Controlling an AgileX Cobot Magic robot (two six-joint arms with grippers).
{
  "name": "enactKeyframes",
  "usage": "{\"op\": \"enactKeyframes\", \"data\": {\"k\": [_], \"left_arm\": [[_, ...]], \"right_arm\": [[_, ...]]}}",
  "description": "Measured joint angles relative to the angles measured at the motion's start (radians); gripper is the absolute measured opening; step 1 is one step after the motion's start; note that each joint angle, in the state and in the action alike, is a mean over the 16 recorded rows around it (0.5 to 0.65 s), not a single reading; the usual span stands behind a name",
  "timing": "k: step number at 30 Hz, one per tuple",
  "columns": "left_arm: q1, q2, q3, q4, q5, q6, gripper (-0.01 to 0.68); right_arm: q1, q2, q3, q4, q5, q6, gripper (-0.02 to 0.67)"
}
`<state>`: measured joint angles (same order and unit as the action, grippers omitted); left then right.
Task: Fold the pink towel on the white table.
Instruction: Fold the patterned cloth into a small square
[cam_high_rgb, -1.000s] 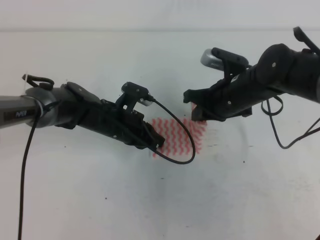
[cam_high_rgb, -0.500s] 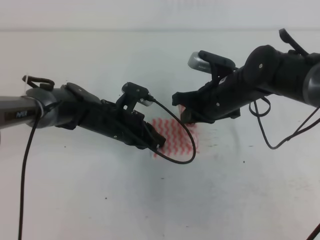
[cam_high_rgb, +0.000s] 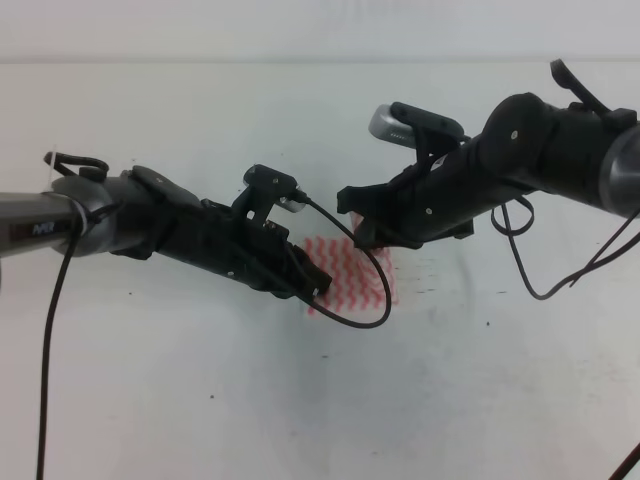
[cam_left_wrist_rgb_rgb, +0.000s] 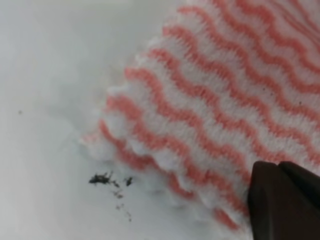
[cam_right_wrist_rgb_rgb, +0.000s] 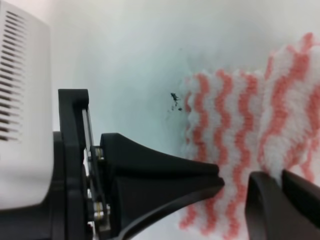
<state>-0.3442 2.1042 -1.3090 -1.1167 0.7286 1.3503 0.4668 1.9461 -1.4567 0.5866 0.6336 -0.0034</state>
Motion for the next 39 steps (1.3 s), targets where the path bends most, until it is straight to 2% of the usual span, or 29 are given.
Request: {"op": "enactKeyframes", "data": {"k": [27,39], "left_arm": [[0.000,0.000,0.000,-0.002,0.002,0.003,-0.005],[0.003,-0.015,0.000,0.005,0.026,0.053,-0.004]], "right_arm": [[0.012,0.013,0.000,0.010,-0.006,-0.003,-0.016],[0.012,0.013,0.000,0.012,-0.009,-0.006,-0.017]]}}
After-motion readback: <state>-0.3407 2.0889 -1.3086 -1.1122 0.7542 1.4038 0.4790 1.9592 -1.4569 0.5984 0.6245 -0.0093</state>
